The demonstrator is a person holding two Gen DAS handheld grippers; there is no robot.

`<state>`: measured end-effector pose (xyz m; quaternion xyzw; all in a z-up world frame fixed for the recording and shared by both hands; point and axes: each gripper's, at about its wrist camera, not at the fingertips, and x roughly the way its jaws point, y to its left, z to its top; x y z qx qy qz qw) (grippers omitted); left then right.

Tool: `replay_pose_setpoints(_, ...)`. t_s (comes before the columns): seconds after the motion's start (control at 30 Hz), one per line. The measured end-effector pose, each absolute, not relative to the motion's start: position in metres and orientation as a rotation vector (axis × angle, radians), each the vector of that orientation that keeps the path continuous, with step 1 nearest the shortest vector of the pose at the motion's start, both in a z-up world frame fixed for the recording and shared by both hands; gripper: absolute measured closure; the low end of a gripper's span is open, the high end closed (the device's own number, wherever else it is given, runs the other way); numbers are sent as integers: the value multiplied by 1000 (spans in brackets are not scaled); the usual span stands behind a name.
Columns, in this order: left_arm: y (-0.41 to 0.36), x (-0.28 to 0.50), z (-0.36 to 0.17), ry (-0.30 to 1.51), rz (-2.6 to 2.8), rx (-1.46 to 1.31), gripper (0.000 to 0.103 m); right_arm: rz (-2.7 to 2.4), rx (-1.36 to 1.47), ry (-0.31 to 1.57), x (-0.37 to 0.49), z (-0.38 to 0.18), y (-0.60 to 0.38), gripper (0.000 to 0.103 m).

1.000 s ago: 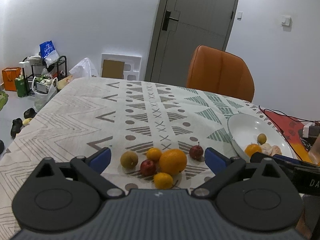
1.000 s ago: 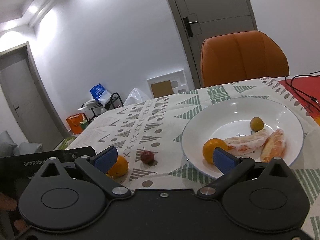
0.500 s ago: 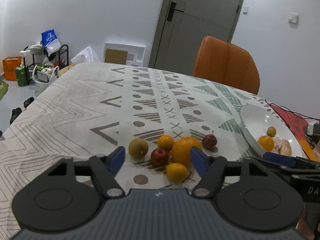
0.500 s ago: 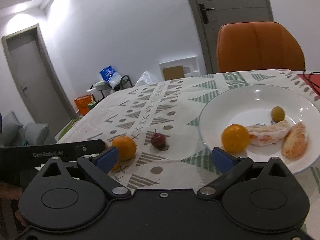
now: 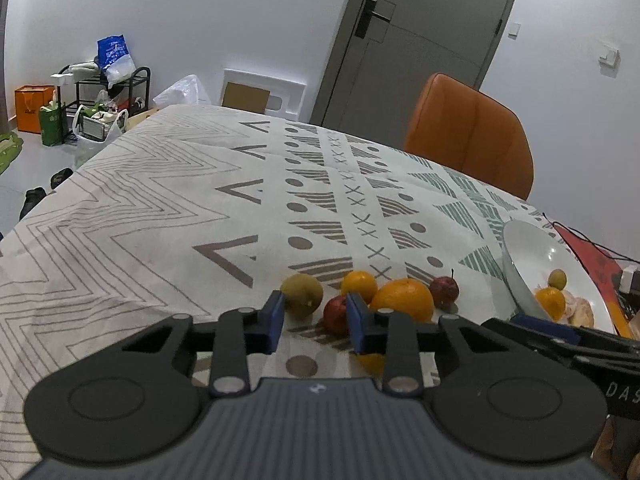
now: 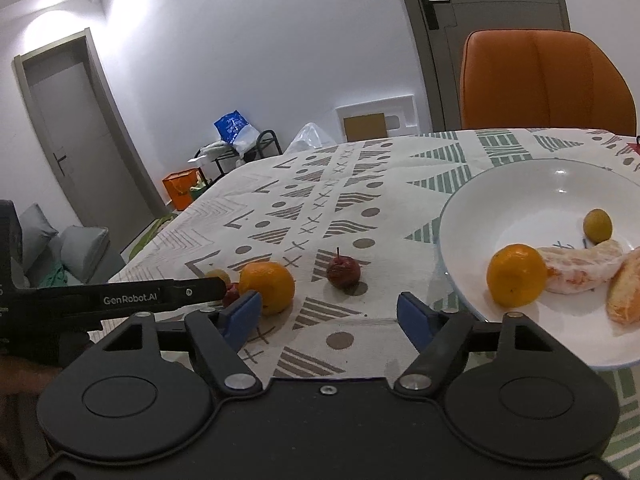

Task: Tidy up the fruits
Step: 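Lift the held fruit with the left tool while the right tool grasps an orange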

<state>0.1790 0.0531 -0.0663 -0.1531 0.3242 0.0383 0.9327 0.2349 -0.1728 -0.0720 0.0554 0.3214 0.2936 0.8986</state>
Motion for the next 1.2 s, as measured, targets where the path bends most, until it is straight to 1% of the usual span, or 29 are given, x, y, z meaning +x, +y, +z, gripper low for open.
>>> replay_pose_setpoints(0.03, 54, 179, -66, 661, 79, -316, 71, 611, 116, 670, 236, -72, -172, 35)
replay_pose_setpoints(0.1, 56, 181, -64, 657, 80, -320, 71, 622, 119, 676, 237, -72, -169, 41)
replay_pose_setpoints(0.17, 59, 183, -65, 656, 83, -327, 71, 632, 112, 679, 238, -71, -166, 44)
replay_pose_setpoints(0.33, 65, 188, -68, 656, 94, -345, 71, 664, 98, 687, 242, -69, -152, 46)
replay_pose_setpoints(0.47, 72, 191, -69, 661, 98, -361, 71, 678, 94, 703, 246, -70, -141, 52)
replay_pose_setpoints(0.67, 76, 190, -72, 672, 104, -363, 71, 695, 96, 709, 249, -71, -130, 52)
replay_pose_setpoints(0.73, 76, 190, -75, 681, 97, -369, 78, 698, 99, 715, 251, -73, -127, 52)
replay_pose_setpoints(1.1, 79, 181, -64, 649, 113, -360, 79, 689, 94, 735, 256, -80, -118, 52)
replay_pose_setpoints(1.13, 79, 180, -64, 647, 115, -358, 79, 693, 95, 735, 256, -81, -117, 53)
replay_pose_setpoints(1.17, 78, 179, -63, 645, 115, -357, 79, 702, 100, 736, 256, -81, -117, 61)
replay_pose_setpoints(1.2, 77, 178, -62, 643, 114, -355, 79, 707, 107, 738, 256, -81, -118, 64)
